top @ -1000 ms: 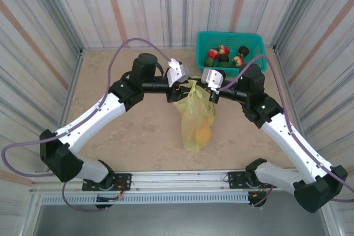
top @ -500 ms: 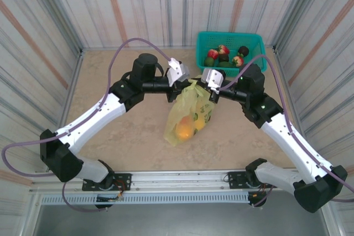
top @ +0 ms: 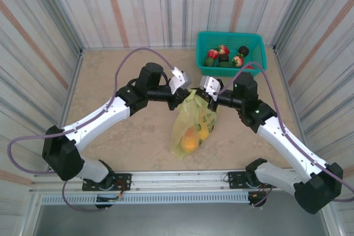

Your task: Place the fake fruits into the plastic bag and tie a complex knot

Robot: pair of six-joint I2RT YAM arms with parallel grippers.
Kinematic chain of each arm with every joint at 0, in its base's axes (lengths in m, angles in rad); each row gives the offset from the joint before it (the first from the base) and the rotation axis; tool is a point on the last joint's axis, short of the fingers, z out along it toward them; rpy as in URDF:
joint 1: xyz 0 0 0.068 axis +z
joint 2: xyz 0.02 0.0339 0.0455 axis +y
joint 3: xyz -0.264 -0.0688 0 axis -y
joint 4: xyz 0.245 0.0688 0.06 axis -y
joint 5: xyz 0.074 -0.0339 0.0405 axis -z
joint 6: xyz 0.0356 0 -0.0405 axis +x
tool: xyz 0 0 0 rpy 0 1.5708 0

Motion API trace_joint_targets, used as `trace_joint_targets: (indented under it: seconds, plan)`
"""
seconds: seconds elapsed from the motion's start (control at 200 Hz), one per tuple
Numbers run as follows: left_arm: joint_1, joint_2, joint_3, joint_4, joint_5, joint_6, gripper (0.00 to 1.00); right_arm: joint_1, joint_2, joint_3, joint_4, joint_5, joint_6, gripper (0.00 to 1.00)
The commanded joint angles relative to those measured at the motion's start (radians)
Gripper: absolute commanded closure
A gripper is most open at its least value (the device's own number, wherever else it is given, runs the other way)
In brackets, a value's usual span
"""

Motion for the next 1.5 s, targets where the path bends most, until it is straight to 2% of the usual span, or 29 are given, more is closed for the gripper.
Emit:
trace_joint_targets:
  seconds: [0.0, 0.1, 0.235, 0.401, 0.591, 0.716, 0.842, 1.127, 1.237, 1.418, 1.493]
  plan:
    - [-0.007, -0.004, -0.011, 0.082, -0.018, -0.065, 1.00, -0.005, -0.030, -0.023, -0.021, 0.007, 0.050, 0.79]
    - [-0.019, -0.001, -0.017, 0.074, -0.031, -0.077, 1.00, -0.005, -0.080, -0.021, -0.066, 0.034, 0.065, 0.68]
    - [-0.028, -0.005, -0.014, 0.062, -0.045, -0.096, 1.00, -0.005, -0.151, -0.007, -0.135, 0.063, 0.119, 0.59]
    - [-0.029, -0.003, -0.008, 0.053, -0.052, -0.112, 1.00, 0.004, -0.269, -0.026, -0.173, 0.138, 0.282, 0.54]
    - [-0.030, 0.001, 0.000, 0.047, -0.052, -0.124, 1.00, 0.048, -0.354, -0.045, -0.283, 0.148, 0.429, 0.53]
    - [-0.032, 0.006, 0.009, 0.043, -0.050, -0.129, 1.00, 0.095, -0.355, -0.081, -0.262, 0.200, 0.536, 0.47]
    - [-0.032, 0.013, 0.013, 0.042, -0.048, -0.132, 1.00, 0.106, -0.314, -0.115, -0.169, 0.173, 0.631, 0.45]
    - [-0.033, 0.017, 0.035, 0.019, -0.036, -0.141, 1.00, 0.119, -0.196, -0.101, -0.082, 0.185, 0.632, 0.46]
    - [-0.033, 0.006, 0.043, -0.002, -0.041, -0.131, 1.00, 0.119, -0.174, -0.091, -0.097, 0.227, 0.617, 0.54]
    - [-0.034, -0.025, 0.061, -0.075, -0.056, -0.092, 1.00, 0.093, -0.214, -0.098, -0.121, 0.241, 0.594, 0.92]
    - [-0.034, -0.032, 0.084, -0.133, -0.075, -0.057, 1.00, 0.080, -0.235, -0.104, -0.134, 0.236, 0.592, 1.00]
